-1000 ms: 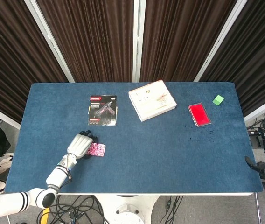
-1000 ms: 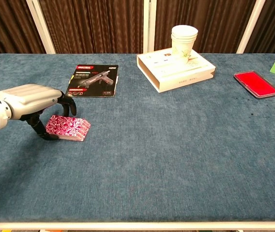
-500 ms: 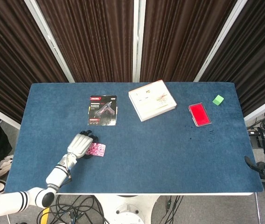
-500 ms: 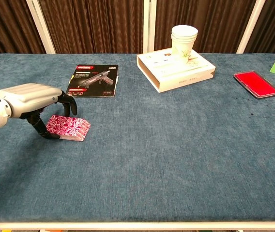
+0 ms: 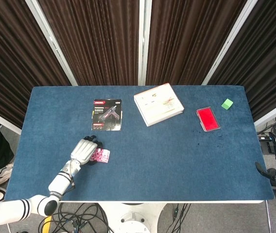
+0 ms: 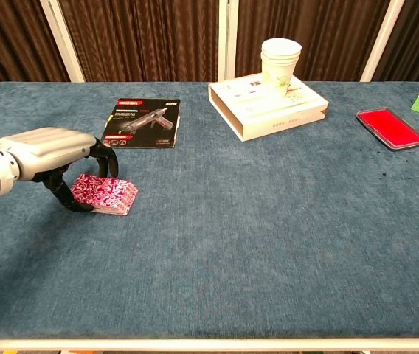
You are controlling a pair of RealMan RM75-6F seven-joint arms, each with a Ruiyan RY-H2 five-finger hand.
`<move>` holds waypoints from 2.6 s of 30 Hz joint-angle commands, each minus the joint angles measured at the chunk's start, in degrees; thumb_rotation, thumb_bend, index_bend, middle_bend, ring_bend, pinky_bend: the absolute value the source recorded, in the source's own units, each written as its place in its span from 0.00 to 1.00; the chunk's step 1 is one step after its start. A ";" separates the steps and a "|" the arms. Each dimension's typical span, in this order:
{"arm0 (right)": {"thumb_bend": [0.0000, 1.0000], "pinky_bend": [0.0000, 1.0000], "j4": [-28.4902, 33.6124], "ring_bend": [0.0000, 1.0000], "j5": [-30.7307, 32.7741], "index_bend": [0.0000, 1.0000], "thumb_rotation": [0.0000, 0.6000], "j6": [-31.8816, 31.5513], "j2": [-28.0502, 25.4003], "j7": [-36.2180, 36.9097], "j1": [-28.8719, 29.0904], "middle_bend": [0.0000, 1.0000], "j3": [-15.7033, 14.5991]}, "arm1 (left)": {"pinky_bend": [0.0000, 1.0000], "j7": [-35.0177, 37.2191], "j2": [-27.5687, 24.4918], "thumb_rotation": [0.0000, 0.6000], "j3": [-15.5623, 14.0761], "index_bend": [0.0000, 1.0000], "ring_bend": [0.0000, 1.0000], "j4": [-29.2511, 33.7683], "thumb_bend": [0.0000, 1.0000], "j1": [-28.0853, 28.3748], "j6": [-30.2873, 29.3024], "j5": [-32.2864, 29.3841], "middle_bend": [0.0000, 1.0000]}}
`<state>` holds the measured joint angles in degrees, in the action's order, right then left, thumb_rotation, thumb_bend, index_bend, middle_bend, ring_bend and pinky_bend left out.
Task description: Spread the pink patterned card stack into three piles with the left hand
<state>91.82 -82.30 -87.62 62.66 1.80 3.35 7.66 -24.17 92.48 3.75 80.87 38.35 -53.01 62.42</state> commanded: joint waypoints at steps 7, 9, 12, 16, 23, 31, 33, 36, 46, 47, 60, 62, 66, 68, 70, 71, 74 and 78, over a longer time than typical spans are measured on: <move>0.13 0.00 0.01 0.00 0.23 0.02 1.00 0.20 -0.03 0.04 0.06 0.00 0.06 | 0.21 0.43 -0.01 1.00 0.05 0.36 0.13 -0.19 0.22 -0.14 -0.29 0.44 0.40; 0.13 0.00 0.02 0.00 0.29 0.02 1.00 0.25 -0.06 0.10 0.06 0.00 0.08 | 0.21 0.33 -0.04 1.00 -0.04 0.37 0.13 -0.18 0.23 -0.16 -0.28 0.51 0.40; 0.13 0.00 0.07 0.00 0.34 0.02 1.00 0.37 -0.11 0.09 0.09 0.00 0.07 | 0.21 0.70 -0.09 1.00 0.09 0.38 0.14 -0.11 0.24 -0.22 -0.33 0.57 0.41; 0.13 0.00 0.07 0.00 0.42 0.02 1.00 0.39 -0.11 0.11 0.08 0.00 0.10 | 0.21 1.83 -0.10 1.00 0.10 0.38 0.14 -0.31 0.25 -0.37 -0.16 0.99 0.41; 0.13 0.00 0.07 0.00 0.57 0.02 1.00 0.61 -0.08 0.03 0.17 0.00 0.11 | 0.21 5.57 -0.33 1.00 0.22 0.39 0.15 -0.86 0.25 -0.91 -0.10 2.71 0.42; 0.13 0.00 0.07 0.00 0.67 0.02 1.00 0.68 -0.04 -0.04 0.23 0.00 0.17 | 0.21 8.44 -0.59 1.00 0.25 0.40 0.16 -1.35 0.25 -1.45 -0.46 4.52 0.43; 0.13 0.00 0.10 0.00 0.72 0.02 1.00 0.78 -0.06 -0.06 0.24 0.00 0.14 | 0.21 8.76 -0.65 1.00 0.31 0.40 0.16 -1.37 0.25 -1.52 -0.53 4.77 0.43; 0.13 0.00 0.10 0.00 0.72 0.02 1.00 0.79 -0.08 -0.02 0.23 0.00 0.13 | 0.21 9.13 -0.91 1.00 0.53 0.40 0.16 -1.36 0.25 -1.63 -0.75 4.96 0.43; 0.13 0.00 0.09 0.00 0.72 0.02 1.00 0.91 0.00 -0.12 0.30 0.00 0.09 | 0.21 9.47 -4.01 1.00 1.65 0.40 0.16 -2.83 0.25 -2.63 -2.31 4.30 0.43; 0.13 0.00 0.07 0.00 0.76 0.02 1.00 0.99 0.04 -0.20 0.34 0.00 0.09 | 0.21 9.26 -4.15 1.00 1.69 0.40 0.16 -3.48 0.25 -2.83 -2.76 4.33 0.43; 0.13 0.00 0.04 0.00 1.11 0.02 1.00 1.50 0.37 -1.09 0.60 0.00 0.08 | 0.21 19.80 -3.90 1.00 3.44 0.41 0.16 -12.79 0.25 -3.45 -0.66 5.35 0.43; 0.13 0.00 0.04 0.00 1.08 0.02 1.00 1.45 0.38 -1.04 0.60 0.00 0.09 | 0.20 22.26 -3.60 1.00 3.34 0.41 0.16 -14.45 0.25 -3.45 0.03 6.19 0.43; 0.13 0.00 0.01 0.00 1.12 0.02 1.00 1.47 0.42 -1.05 0.59 0.00 0.08 | 0.20 26.35 -2.92 1.00 3.17 0.41 0.16 -17.17 0.25 -3.49 0.77 7.73 0.43; 0.13 0.00 0.02 0.00 1.11 0.02 1.00 1.60 0.42 -1.11 0.64 0.00 0.02 | 0.20 27.67 -2.58 1.00 2.81 0.41 0.16 -18.52 0.25 -3.41 1.47 8.45 0.43; 0.13 0.00 0.06 0.00 1.13 0.02 1.00 1.70 0.41 -1.17 0.68 0.00 0.00 | 0.20 28.14 -2.22 1.00 2.45 0.41 0.16 -19.57 0.25 -3.34 1.80 9.09 0.43; 0.13 0.00 0.08 0.00 1.17 0.02 1.00 1.72 0.41 -1.21 0.71 0.00 0.04 | 0.20 28.42 -1.94 1.00 2.31 0.41 0.16 -20.23 0.25 -3.29 1.96 9.41 0.43; 0.13 0.00 0.14 0.00 1.29 0.02 1.00 1.77 0.41 -1.34 0.76 0.00 0.10 | 0.20 29.68 -1.27 1.00 2.29 0.41 0.16 -21.80 0.25 -3.16 2.69 9.70 0.43; 0.13 0.00 0.07 0.00 1.24 0.02 1.00 1.64 0.44 -1.26 0.69 0.00 0.07 | 0.20 31.01 -0.30 1.00 2.11 0.41 0.16 -23.80 0.24 -3.26 3.04 10.22 0.43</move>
<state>91.89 -81.05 -85.98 63.10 0.55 4.04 7.73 6.44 91.83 5.96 57.52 35.13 -50.12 72.40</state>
